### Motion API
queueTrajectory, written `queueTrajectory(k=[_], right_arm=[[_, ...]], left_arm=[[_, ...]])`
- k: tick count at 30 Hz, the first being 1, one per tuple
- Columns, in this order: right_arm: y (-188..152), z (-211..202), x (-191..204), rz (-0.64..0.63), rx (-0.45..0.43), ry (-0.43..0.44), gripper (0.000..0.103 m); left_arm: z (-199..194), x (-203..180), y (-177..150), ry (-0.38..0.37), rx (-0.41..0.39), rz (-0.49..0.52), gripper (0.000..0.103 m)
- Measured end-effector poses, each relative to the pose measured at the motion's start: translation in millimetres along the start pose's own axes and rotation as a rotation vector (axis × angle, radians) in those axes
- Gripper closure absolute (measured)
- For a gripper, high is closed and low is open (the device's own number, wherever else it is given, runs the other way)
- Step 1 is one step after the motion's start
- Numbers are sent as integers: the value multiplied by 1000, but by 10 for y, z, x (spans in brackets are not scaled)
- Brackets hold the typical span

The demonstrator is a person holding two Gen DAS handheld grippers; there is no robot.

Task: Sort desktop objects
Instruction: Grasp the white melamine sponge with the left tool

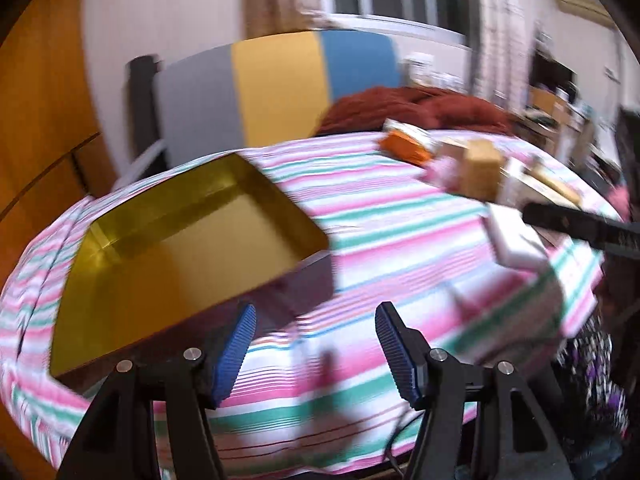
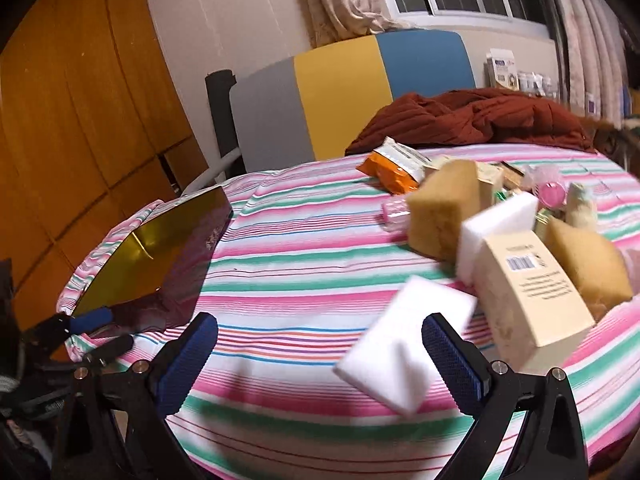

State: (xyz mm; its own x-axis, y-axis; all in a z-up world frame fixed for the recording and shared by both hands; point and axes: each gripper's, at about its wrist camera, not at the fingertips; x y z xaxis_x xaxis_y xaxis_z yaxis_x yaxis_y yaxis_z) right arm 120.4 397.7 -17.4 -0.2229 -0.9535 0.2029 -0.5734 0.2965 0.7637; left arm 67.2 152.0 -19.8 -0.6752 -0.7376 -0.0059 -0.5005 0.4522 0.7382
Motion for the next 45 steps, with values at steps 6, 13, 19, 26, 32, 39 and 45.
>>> queueTrajectory(k=[6,13,19,26,32,39,45], right_arm=[[-87,55,-256,71,92,84,0],[-149,181,-486,122,121,30,0],[-123,376,-615,156,104,19,0],[-16,559,-681,142,77,-4,0],[46,668,-617,117,92,25,0],[-46,605,-403,5,148,205,0],[-181,437,-278,-58,189,295,0]], left_arm=[[255,-258,8,-122,50,77,39],[511,-265,38,-171,88,72,39],[614,-217,48,-198,91,60,39],[595,-177,-3,-261,73,87,35],[564,-53,-35,-352,56,60,35],[599,276,-17,-566,21,-135,20],[639,549,-47,-718,-8,-318,19]])
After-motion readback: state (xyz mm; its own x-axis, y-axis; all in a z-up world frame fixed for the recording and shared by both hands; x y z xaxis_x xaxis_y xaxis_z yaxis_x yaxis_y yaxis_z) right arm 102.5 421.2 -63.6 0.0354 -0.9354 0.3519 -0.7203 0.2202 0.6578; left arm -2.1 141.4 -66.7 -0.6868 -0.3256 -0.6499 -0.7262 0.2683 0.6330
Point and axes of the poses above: each gripper's, at about its wrist camera, not at the fingertips, and z roughly the way its jaws point, x to its left, y to its top, and after that the axes turned 8 degrees about -y, right-handed
